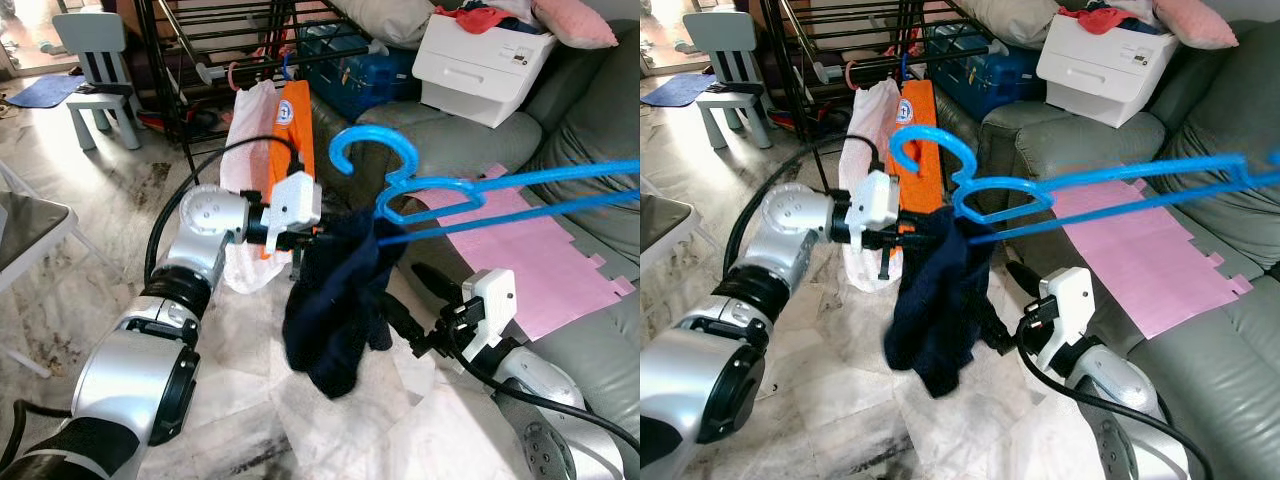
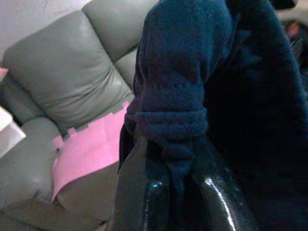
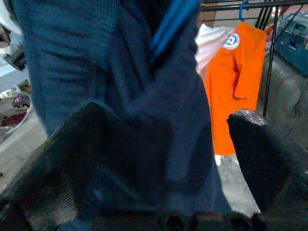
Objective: Hang hanger
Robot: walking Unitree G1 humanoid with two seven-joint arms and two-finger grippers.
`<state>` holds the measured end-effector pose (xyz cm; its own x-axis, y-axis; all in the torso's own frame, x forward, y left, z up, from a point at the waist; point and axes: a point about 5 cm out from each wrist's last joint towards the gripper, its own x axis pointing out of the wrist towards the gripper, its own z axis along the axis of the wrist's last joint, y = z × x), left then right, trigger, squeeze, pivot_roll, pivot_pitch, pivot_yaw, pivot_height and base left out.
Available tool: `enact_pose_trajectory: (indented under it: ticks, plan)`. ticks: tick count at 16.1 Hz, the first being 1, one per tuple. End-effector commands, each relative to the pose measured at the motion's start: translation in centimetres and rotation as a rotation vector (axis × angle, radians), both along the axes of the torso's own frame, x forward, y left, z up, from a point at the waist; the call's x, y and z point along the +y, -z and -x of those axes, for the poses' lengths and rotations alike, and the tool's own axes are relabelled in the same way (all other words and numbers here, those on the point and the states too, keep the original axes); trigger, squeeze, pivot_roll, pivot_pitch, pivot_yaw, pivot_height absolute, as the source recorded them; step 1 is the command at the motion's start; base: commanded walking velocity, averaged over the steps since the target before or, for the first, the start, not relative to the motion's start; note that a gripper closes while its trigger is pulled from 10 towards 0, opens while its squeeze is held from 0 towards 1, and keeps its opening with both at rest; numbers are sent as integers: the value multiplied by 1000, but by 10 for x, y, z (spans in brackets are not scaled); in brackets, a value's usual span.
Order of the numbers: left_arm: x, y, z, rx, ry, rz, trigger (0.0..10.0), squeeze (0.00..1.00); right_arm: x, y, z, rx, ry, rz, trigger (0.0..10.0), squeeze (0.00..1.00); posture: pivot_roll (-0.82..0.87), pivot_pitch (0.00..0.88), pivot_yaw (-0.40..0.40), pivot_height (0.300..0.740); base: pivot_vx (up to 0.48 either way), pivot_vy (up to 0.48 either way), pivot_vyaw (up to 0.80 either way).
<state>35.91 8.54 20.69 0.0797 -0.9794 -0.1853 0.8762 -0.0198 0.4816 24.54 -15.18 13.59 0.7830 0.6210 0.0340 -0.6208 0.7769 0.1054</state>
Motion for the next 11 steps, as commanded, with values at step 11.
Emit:
enact_pose_trajectory:
  ticks: [11]
  plan:
    - [-10, -93, 2, -39, 145, 278, 0, 0, -28, 51, -13, 229, 262, 171, 10000, 0, 20, 0, -39, 740, 0, 0, 0]
